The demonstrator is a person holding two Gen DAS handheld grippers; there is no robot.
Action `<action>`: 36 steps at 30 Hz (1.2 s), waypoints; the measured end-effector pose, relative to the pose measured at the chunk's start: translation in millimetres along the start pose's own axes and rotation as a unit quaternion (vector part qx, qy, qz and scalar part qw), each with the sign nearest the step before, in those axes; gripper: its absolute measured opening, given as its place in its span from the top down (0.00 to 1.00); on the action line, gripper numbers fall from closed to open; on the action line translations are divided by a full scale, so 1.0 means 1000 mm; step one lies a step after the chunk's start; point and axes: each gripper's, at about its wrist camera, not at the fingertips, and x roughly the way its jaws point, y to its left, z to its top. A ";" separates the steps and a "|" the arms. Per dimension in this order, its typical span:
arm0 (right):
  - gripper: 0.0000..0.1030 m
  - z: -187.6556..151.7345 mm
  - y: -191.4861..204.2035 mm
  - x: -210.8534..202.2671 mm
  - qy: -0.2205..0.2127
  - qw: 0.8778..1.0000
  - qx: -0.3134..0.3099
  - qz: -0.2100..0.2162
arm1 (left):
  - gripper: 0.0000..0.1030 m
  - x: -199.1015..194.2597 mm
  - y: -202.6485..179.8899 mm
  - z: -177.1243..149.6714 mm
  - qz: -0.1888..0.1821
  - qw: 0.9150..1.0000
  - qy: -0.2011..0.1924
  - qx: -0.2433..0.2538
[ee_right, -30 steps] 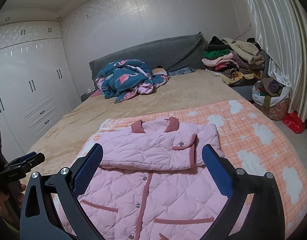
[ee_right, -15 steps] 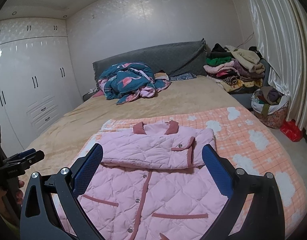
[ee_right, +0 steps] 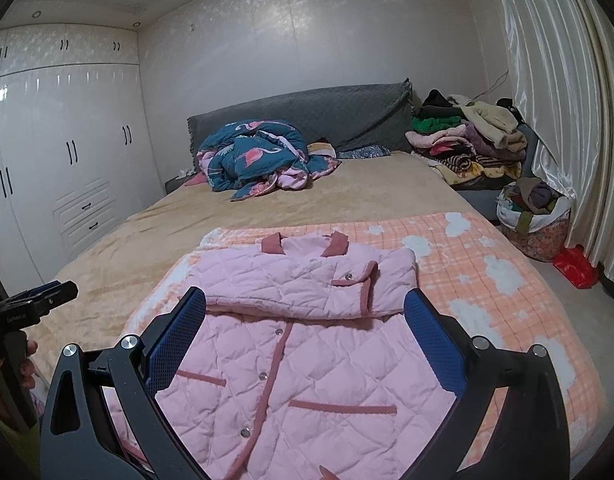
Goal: Fold large clothes
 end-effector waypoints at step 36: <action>0.04 -0.071 -0.080 -0.027 0.070 0.996 0.028 -0.054 | 0.09 0.021 -0.009 -0.084 0.040 0.995 0.086 0.029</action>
